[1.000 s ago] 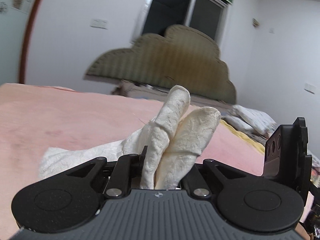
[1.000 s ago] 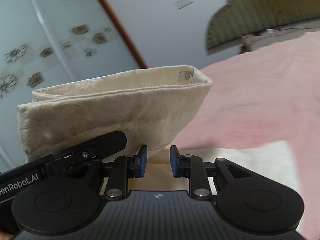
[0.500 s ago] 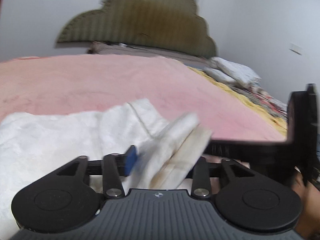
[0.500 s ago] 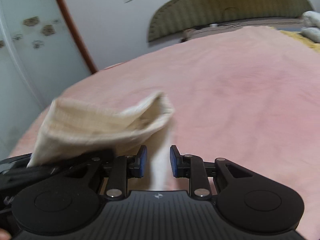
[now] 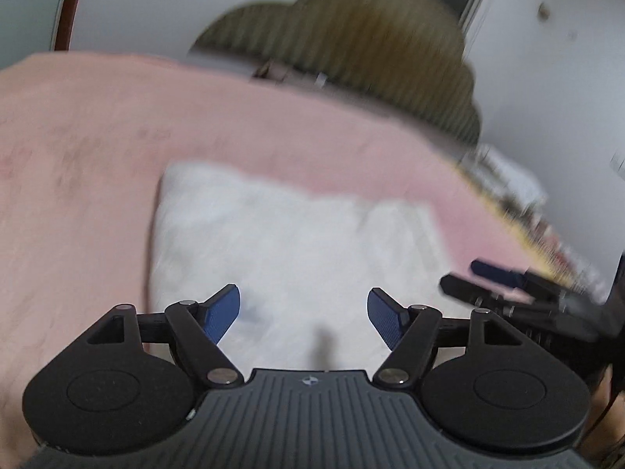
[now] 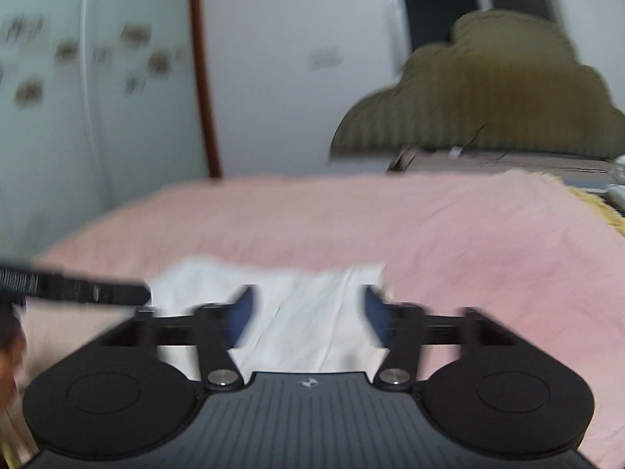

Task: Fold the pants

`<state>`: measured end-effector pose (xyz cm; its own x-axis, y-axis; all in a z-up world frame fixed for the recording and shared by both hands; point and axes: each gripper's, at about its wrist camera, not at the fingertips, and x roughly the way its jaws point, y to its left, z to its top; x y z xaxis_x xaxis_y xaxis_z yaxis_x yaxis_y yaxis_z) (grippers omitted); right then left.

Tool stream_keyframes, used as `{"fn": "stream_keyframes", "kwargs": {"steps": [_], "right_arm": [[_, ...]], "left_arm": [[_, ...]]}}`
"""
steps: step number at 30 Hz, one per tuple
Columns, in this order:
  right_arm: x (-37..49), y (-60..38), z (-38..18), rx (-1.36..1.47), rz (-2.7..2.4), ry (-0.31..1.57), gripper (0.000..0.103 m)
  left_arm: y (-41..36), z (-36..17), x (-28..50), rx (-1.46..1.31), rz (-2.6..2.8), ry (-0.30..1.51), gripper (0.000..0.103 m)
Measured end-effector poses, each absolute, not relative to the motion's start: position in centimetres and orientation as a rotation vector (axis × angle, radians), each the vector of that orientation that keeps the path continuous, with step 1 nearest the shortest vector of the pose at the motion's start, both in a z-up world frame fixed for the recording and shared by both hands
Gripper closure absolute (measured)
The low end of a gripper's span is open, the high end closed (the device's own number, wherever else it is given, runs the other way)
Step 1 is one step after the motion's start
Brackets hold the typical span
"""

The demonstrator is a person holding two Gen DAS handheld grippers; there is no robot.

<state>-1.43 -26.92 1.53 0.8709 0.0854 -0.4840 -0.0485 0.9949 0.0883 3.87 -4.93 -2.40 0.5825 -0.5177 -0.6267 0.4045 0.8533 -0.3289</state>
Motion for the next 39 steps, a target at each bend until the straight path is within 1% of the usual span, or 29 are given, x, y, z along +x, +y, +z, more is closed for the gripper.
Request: {"fn": "stream_keyframes", "kwargs": {"steps": [2, 3, 5, 7, 9, 12, 14, 18, 20, 21, 22, 24, 28, 30, 33, 38, 39], "right_arm": [[-0.1, -26.9, -0.7, 0.050, 0.000, 0.609, 0.031], [0.2, -27.2, -1.4, 0.083, 0.000, 0.621, 0.031], [-0.3, -27.8, -1.4, 0.195, -0.020, 0.593, 0.032], [-1.2, -27.2, -0.1, 0.194, -0.037, 0.511, 0.031], [-1.8, -26.8, 0.9, 0.157, -0.008, 0.462, 0.031], [-1.5, -25.5, 0.3, 0.084, 0.040, 0.513, 0.030], [-0.6, -25.5, -0.8, 0.051, 0.008, 0.571, 0.031], [-2.0, -26.3, -0.3, 0.093, -0.002, 0.526, 0.030], [-2.4, -26.9, -0.2, 0.126, 0.023, 0.517, 0.024], [-2.4, -27.3, -0.3, 0.146, 0.024, 0.521, 0.017], [-2.2, -28.2, -0.7, 0.178, 0.020, 0.533, 0.015], [-1.9, -30.5, -1.8, 0.297, 0.013, 0.568, 0.015], [-1.3, -35.6, -4.4, 0.606, 0.055, 0.628, 0.015], [-1.2, -36.4, -4.7, 0.647, 0.094, 0.620, 0.014], [-0.4, -35.6, -4.5, 0.595, 0.125, 0.637, 0.014], [1.1, -33.2, -4.6, 0.457, 0.112, 0.659, 0.013], [1.3, -32.9, -4.7, 0.440, 0.122, 0.658, 0.010]], "left_arm": [[-5.5, -3.2, 3.4, -0.047, -0.537, 0.750, 0.030], [-5.8, -3.2, 2.8, 0.001, -0.535, 0.715, 0.029], [-5.5, -2.6, 1.8, 0.050, -0.504, 0.652, 0.030], [-4.9, -1.8, 1.6, 0.029, -0.481, 0.612, 0.029], [-4.4, -1.4, 1.8, 0.006, -0.498, 0.629, 0.029], [-2.8, -1.8, 1.7, -0.007, -0.457, 0.664, 0.029], [-0.4, -1.8, 1.7, -0.080, -0.403, 0.681, 0.029], [4.2, -2.6, 3.2, -0.332, -0.438, 0.801, 0.029], [5.2, -3.4, 4.5, -0.456, -0.499, 0.881, 0.029], [5.3, -3.9, 5.2, -0.514, -0.541, 0.920, 0.029], [5.1, -4.4, 5.8, -0.559, -0.581, 0.947, 0.027], [4.8, -5.1, 6.7, -0.612, -0.609, 0.969, 0.024], [3.8, -5.6, 8.2, -0.669, -0.625, 0.955, 0.010], [3.1, -5.5, 8.7, -0.656, -0.604, 0.956, 0.009], [1.4, -5.0, 9.1, -0.567, -0.551, 0.943, 0.009], [-2.5, -4.0, 8.5, -0.289, -0.450, 0.874, 0.008], [-3.3, -3.9, 8.3, -0.230, -0.442, 0.861, 0.008]]}}
